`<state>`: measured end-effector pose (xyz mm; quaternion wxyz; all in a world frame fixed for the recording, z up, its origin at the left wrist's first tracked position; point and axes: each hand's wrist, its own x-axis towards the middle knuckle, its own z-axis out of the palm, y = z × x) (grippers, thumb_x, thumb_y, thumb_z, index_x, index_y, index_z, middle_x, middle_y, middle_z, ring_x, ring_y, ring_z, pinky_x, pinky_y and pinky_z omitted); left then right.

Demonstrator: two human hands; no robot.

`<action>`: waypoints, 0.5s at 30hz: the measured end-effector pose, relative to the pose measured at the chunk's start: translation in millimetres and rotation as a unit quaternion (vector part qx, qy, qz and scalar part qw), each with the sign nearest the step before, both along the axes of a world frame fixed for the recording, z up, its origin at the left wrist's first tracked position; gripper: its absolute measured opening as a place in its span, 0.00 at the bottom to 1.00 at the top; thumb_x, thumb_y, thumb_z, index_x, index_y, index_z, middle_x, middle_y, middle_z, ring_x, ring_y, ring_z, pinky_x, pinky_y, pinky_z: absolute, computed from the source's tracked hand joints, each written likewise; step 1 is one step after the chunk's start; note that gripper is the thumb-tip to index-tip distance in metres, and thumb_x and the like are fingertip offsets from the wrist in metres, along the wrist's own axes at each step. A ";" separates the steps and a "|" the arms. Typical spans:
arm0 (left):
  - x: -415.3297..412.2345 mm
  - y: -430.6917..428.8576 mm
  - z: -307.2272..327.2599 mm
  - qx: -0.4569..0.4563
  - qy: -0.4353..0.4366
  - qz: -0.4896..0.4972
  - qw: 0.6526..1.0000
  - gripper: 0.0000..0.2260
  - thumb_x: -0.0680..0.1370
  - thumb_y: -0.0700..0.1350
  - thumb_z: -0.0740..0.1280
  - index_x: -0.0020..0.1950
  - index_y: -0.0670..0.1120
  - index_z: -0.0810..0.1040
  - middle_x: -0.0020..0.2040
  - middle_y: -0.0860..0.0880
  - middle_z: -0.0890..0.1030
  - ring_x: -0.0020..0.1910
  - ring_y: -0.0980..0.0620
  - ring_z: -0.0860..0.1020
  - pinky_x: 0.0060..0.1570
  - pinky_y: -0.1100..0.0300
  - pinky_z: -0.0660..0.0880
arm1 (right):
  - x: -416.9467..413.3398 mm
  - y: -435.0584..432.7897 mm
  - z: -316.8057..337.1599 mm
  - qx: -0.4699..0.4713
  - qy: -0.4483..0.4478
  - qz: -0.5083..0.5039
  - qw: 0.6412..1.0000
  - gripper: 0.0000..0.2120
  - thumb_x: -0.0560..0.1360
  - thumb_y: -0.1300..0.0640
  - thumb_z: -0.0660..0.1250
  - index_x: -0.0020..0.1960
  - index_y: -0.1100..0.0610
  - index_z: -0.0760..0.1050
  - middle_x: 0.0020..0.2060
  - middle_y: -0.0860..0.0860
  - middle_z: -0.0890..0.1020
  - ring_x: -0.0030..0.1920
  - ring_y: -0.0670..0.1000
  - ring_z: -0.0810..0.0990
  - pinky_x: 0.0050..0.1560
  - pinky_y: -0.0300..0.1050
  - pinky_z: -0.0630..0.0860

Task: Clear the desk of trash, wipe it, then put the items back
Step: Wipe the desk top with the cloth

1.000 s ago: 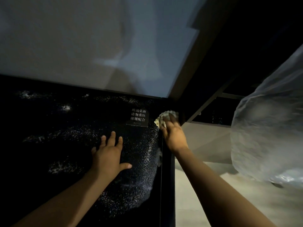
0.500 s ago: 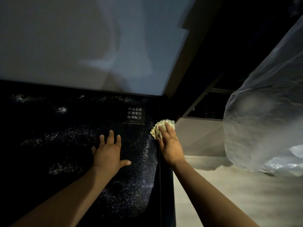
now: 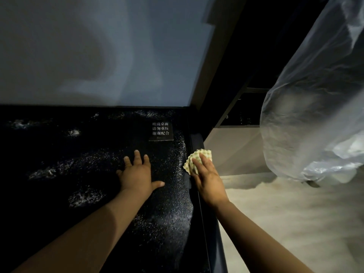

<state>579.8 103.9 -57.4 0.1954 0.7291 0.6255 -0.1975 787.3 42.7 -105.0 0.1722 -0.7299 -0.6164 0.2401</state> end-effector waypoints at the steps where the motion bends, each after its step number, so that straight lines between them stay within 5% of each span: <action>1: -1.7 -1.5 -1.1 0.007 -0.002 -0.004 1.000 0.47 0.71 0.70 0.62 0.79 0.48 0.45 0.79 0.43 0.42 0.77 0.37 0.48 0.70 0.38 0.62 | -1.8 -6.5 1.3 0.002 0.002 -0.004 1.000 0.22 0.80 0.53 0.61 0.74 0.51 0.65 0.76 0.51 0.59 0.76 0.54 0.56 0.73 0.38 0.50; 8: -12.7 -25.9 0.9 0.029 -0.095 -0.061 0.993 0.45 0.72 0.68 0.63 0.79 0.49 0.45 0.79 0.46 0.43 0.77 0.41 0.43 0.75 0.40 0.50 | -12.6 -50.3 4.6 -0.012 -0.013 -0.016 1.000 0.22 0.80 0.53 0.61 0.73 0.51 0.66 0.76 0.51 0.59 0.75 0.55 0.58 0.73 0.43 0.54; 15: -28.6 -99.9 10.9 -0.006 -0.089 -0.135 0.987 0.46 0.71 0.67 0.65 0.79 0.51 0.43 0.79 0.48 0.38 0.76 0.43 0.36 0.74 0.40 0.39 | -17.9 -83.5 7.6 -0.020 -0.009 -0.022 1.000 0.21 0.80 0.53 0.61 0.73 0.51 0.66 0.76 0.51 0.59 0.76 0.53 0.58 0.72 0.39 0.51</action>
